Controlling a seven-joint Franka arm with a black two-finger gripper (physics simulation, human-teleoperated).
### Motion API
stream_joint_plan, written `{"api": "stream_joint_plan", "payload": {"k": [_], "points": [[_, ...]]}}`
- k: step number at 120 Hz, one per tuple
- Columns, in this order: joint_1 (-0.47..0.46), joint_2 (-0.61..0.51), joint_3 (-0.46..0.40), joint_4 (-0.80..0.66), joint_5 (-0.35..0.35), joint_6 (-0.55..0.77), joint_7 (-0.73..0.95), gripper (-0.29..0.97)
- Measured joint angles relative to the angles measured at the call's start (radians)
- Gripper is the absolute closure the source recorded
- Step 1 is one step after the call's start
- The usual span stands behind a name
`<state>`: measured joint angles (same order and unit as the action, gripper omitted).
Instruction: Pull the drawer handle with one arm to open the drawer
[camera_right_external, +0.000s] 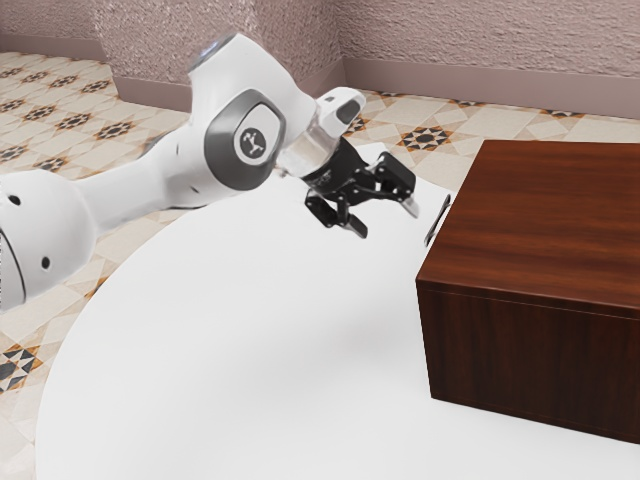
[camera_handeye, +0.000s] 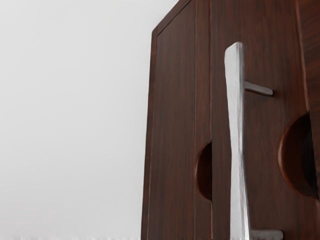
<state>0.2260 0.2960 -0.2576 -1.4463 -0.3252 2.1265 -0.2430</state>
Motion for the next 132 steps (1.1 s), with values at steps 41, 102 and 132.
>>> {"api": "stream_joint_plan", "payload": {"k": [41,102,132], "points": [[-0.012,0.051,-0.001,-0.008,-0.098,0.031,0.004,0.00],[-0.002,0.073,0.016,-0.011,-0.098,0.044,0.009,0.00],[0.001,0.070,0.041,-0.012,-0.101,0.038,0.021,0.00]]}}
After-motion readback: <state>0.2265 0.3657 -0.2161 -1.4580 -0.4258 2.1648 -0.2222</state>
